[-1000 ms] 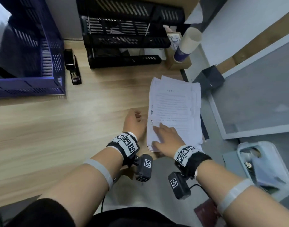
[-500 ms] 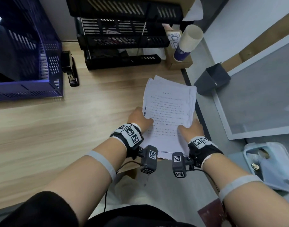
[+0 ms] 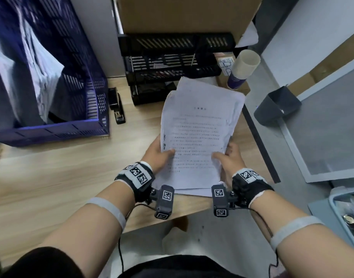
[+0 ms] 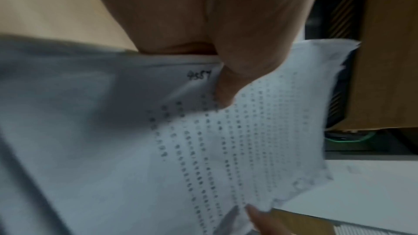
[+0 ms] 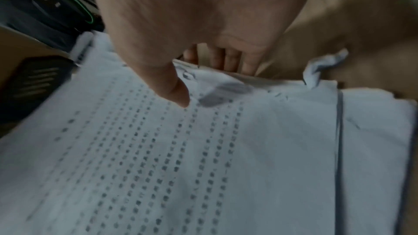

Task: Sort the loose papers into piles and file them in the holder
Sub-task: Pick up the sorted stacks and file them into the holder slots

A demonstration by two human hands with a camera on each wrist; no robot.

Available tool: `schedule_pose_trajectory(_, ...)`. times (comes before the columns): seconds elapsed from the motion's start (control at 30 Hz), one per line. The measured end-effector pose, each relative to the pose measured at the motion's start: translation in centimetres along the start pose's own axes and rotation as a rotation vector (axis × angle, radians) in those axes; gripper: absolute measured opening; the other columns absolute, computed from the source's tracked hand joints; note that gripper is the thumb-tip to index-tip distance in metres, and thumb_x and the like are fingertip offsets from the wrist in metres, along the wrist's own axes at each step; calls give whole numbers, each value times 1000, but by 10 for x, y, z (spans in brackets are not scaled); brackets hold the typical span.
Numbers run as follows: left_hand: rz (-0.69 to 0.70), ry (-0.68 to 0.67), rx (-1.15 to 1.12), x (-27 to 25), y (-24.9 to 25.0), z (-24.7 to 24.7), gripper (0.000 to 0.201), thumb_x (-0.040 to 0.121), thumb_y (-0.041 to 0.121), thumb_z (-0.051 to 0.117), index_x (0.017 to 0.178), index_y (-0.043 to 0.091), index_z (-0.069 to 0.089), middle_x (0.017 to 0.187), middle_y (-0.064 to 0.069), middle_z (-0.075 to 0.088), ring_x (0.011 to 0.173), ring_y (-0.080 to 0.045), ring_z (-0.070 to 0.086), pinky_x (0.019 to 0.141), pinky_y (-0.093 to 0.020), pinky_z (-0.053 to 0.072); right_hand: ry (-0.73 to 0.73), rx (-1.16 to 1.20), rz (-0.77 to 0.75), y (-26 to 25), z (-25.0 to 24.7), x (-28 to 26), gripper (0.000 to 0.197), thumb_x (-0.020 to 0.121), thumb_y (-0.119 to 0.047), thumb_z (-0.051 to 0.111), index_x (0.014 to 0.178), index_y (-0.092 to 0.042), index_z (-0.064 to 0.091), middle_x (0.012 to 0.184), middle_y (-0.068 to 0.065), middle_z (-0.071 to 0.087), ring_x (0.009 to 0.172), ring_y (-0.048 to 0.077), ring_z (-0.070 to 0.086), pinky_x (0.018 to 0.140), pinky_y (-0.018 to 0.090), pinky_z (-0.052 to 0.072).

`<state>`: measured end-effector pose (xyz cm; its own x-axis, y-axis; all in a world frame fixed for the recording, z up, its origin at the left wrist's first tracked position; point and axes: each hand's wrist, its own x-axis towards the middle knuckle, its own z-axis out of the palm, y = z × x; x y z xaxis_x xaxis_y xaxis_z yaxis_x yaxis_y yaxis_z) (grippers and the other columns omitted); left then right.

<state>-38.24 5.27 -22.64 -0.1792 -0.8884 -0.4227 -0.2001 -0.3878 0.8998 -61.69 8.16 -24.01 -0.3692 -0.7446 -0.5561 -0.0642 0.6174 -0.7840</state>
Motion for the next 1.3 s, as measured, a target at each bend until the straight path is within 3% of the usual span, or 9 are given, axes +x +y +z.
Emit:
schedule_pose_trajectory(0.3, 424, 283, 18, -21, 69, -74, 37, 80, 21, 70, 111, 34, 57, 110, 1, 67, 97, -8, 63, 89, -27, 52, 101, 116, -412, -107, 59, -57, 25, 74, -13, 63, 98, -10, 66, 95, 8, 73, 92, 30, 69, 78, 47, 57)
schedule_pose_trajectory(0.43, 354, 308, -17, -31, 49, -90, 50, 68, 36, 79, 114, 23, 62, 111, 2, 69, 98, -2, 66, 86, -22, 51, 81, 63, -348, -87, 85, -77, 28, 72, -7, 61, 99, -14, 65, 87, 3, 70, 88, 32, 69, 75, 48, 59)
schedule_pose_trajectory(0.57, 447, 264, 107, -34, 43, -100, 37, 77, 18, 81, 110, 25, 66, 111, 12, 66, 106, 6, 61, 96, -18, 46, 112, 134, -297, -73, 92, -79, 38, 75, -4, 63, 111, -17, 64, 90, -6, 70, 84, 15, 69, 76, 31, 59)
schedule_pose_trajectory(0.67, 455, 250, 106, -29, 47, -106, 38, 77, 18, 82, 109, 28, 66, 107, 17, 66, 97, 12, 61, 90, -11, 45, 99, 190, -217, -76, 95, -75, 41, 70, -12, 66, 110, -19, 63, 90, 6, 70, 74, 32, 67, 60, 50, 57)
schedule_pose_trajectory(0.73, 407, 212, 77, -27, 47, -107, 41, 77, 23, 82, 112, 34, 64, 112, 16, 67, 102, 2, 63, 92, -16, 48, 93, 184, -188, -77, 97, -74, 44, 65, -18, 66, 110, -22, 63, 96, 11, 70, 76, 36, 67, 55, 45, 55)
schedule_pose_trajectory(0.9, 254, 199, 114, -22, 47, -106, 10, 88, 29, 71, 87, 19, 68, 78, 0, 67, 69, -11, 57, 66, -29, 47, 131, 32, -267, -80, 100, -74, 22, 78, -37, 72, 95, -31, 61, 100, 1, 68, 96, 29, 66, 83, 47, 57)
schedule_pose_trajectory(1.03, 233, 252, 31, -20, 52, -113, 32, 87, 28, 70, 82, -3, 69, 77, -11, 64, 72, -15, 49, 68, -35, 48, 348, -237, -308, -79, 107, -71, 65, 71, -27, 80, 121, -14, 40, 121, 9, 47, 97, 26, 57, 88, 43, 53)
schedule_pose_trajectory(1.13, 240, 273, -74, -24, 60, -122, 38, 80, 41, 71, 84, 4, 70, 84, -14, 69, 77, -16, 53, 77, -51, 56, -66, -402, -356, -89, 134, -90, 94, 69, -28, 83, 140, -19, 23, 133, 12, 48, 100, 18, 59, 91, 34, 51)
schedule_pose_trajectory(1.3, 356, 282, 114, -46, 97, -133, 37, 93, 23, 63, 56, 21, 56, 56, 11, 56, 58, -1, 44, 58, -24, 40, -266, -593, -559, -132, 201, -122, 149, 55, -52, 82, 147, -22, -31, 146, 15, 37, 129, 30, 47, 105, 42, 43)
